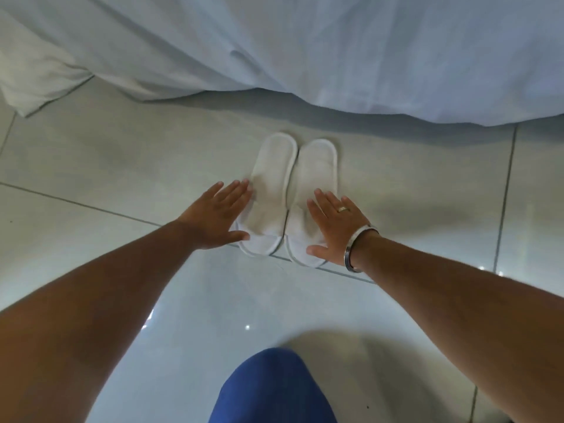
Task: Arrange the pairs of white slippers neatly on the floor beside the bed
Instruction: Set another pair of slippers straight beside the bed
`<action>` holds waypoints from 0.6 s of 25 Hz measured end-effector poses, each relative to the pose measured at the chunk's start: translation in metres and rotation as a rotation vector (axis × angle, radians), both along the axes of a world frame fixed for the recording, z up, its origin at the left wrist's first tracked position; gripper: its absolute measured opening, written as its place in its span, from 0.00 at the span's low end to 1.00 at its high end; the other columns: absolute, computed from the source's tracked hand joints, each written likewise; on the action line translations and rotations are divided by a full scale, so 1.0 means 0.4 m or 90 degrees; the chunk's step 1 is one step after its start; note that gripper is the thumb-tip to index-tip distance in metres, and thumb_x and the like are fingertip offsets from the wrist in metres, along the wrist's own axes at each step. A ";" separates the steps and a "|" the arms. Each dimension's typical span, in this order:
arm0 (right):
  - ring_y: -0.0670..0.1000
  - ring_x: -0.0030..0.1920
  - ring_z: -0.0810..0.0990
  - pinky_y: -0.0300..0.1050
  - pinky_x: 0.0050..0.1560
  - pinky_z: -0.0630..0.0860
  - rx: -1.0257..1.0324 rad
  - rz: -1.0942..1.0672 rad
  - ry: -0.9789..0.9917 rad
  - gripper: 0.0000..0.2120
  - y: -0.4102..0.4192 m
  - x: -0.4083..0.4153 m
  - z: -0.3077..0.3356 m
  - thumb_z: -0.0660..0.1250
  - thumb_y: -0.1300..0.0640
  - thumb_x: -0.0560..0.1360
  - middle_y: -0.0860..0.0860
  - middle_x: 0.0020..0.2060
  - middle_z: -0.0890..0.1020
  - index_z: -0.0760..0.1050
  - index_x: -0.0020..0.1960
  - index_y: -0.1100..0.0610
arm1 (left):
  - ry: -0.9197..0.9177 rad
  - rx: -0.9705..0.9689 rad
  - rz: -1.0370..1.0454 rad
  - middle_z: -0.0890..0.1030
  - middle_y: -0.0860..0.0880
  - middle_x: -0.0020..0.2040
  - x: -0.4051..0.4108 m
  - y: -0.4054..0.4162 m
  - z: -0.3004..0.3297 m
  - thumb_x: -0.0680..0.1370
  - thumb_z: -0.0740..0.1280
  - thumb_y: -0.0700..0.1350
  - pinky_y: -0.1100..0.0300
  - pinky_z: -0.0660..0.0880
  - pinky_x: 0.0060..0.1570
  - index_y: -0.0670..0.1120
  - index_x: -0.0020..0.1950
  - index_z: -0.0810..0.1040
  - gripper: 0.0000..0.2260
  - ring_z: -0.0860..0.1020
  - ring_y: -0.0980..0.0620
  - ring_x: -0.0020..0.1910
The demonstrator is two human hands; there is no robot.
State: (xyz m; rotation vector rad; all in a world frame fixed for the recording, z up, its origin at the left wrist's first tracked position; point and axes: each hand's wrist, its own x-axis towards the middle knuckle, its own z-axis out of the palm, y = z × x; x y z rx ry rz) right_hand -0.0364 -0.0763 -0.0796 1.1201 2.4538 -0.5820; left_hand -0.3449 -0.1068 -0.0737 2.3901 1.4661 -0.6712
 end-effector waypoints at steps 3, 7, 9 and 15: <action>0.55 0.77 0.43 0.54 0.75 0.46 -0.010 -0.028 -0.019 0.48 -0.032 -0.001 -0.024 0.60 0.34 0.72 0.56 0.77 0.40 0.39 0.77 0.58 | -0.034 0.011 -0.018 0.56 0.43 0.80 0.024 -0.011 -0.038 0.74 0.53 0.70 0.52 0.43 0.75 0.42 0.80 0.54 0.43 0.56 0.45 0.79; 0.56 0.77 0.40 0.53 0.75 0.47 -0.021 -0.077 0.003 0.49 -0.054 -0.019 -0.043 0.62 0.36 0.71 0.56 0.77 0.39 0.38 0.77 0.59 | -0.065 0.020 0.012 0.53 0.43 0.80 0.031 -0.021 -0.064 0.75 0.54 0.68 0.56 0.39 0.75 0.43 0.80 0.53 0.42 0.51 0.48 0.79; 0.57 0.76 0.40 0.53 0.75 0.47 -0.015 -0.087 0.005 0.49 -0.056 -0.019 -0.044 0.62 0.37 0.72 0.56 0.77 0.39 0.38 0.77 0.59 | -0.067 0.024 0.019 0.51 0.44 0.81 0.028 -0.019 -0.070 0.75 0.54 0.68 0.57 0.38 0.75 0.43 0.80 0.52 0.42 0.43 0.52 0.79; 0.58 0.76 0.41 0.58 0.74 0.45 0.002 -0.077 0.001 0.50 -0.038 0.002 0.046 0.62 0.34 0.71 0.56 0.77 0.39 0.37 0.77 0.57 | -0.025 0.002 -0.010 0.53 0.42 0.80 0.045 0.014 -0.026 0.72 0.57 0.71 0.47 0.46 0.76 0.42 0.80 0.53 0.46 0.52 0.45 0.79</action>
